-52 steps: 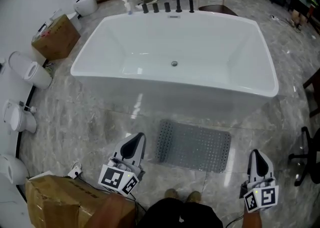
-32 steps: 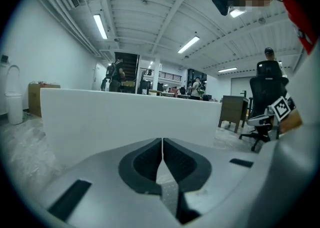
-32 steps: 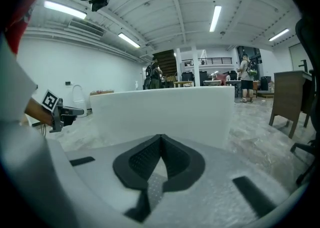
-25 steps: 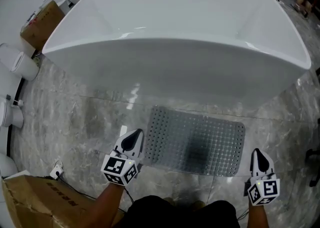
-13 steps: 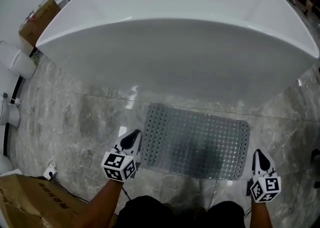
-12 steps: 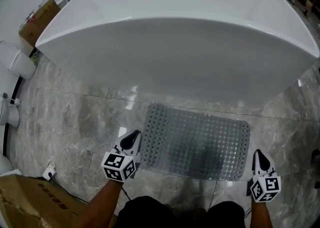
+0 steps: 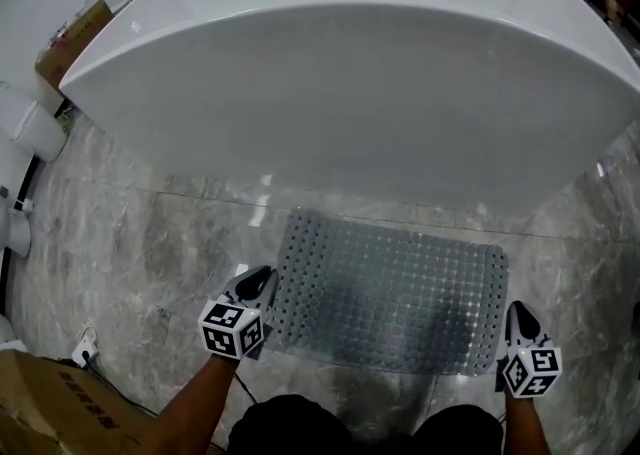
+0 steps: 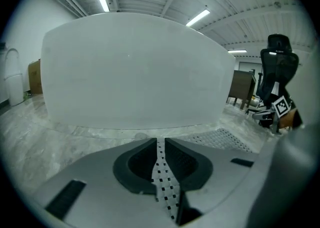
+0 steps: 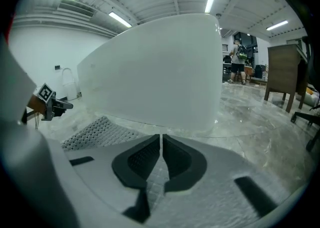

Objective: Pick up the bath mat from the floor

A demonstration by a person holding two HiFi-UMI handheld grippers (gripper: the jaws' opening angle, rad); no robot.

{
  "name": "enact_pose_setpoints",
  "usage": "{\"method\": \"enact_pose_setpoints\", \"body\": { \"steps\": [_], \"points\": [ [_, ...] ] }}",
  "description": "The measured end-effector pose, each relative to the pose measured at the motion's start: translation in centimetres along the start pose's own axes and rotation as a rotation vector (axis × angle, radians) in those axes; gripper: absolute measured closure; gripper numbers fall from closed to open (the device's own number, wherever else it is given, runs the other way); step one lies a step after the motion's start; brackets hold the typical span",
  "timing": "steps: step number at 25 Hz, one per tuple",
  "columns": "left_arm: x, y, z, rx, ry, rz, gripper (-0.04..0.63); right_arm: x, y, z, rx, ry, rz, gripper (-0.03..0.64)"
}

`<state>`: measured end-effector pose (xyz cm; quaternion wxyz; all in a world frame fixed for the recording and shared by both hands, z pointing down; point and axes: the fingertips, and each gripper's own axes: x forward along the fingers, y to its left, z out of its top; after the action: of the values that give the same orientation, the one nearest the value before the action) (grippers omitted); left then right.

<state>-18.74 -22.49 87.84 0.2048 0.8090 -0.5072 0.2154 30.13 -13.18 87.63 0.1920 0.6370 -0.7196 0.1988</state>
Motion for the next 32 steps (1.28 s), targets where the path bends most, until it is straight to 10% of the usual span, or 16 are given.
{"method": "enact_pose_setpoints", "body": {
  "steps": [13,32],
  "points": [
    [4.6,1.6,-8.0,-0.085,0.203,-0.002,0.364,4.7,-1.5,-9.1,0.051,0.187,0.007,0.436],
    [8.1,2.8,-15.8,-0.212,0.430,-0.058,0.262,8.4,-4.6,-18.0,0.197,0.428,-0.041,0.209]
  ]
}}
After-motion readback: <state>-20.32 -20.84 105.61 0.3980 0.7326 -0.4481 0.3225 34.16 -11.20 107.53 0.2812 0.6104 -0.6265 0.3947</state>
